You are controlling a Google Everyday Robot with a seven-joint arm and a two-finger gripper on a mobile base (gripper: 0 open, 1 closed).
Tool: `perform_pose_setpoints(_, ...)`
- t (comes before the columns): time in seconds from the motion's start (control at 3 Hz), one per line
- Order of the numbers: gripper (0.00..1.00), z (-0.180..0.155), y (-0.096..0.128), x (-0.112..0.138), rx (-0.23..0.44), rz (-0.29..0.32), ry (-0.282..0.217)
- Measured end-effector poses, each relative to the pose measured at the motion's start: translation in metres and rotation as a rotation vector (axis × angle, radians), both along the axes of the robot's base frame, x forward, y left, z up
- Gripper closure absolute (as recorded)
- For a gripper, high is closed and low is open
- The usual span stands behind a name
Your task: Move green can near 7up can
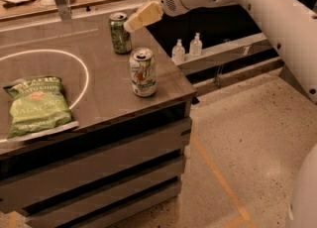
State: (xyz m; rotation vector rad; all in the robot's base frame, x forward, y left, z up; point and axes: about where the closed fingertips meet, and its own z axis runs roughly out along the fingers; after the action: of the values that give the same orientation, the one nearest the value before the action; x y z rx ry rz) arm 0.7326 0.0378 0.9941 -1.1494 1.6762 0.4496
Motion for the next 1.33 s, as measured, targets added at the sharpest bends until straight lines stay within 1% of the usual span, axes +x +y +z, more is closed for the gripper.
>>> perform_pose_setpoints(0.33,0.00,-0.006,0.007,0.004,-0.007,0.015,0.021)
perform_pose_setpoints(0.67,0.00,-0.018,0.020,0.015,-0.024,0.050,0.051)
perform_pose_setpoints(1.0,0.00,-0.034,0.030,0.022,-0.007,0.085,0.060)
perform_pose_setpoints(1.33,0.00,-0.046,0.041,0.027,0.039,0.128,0.034)
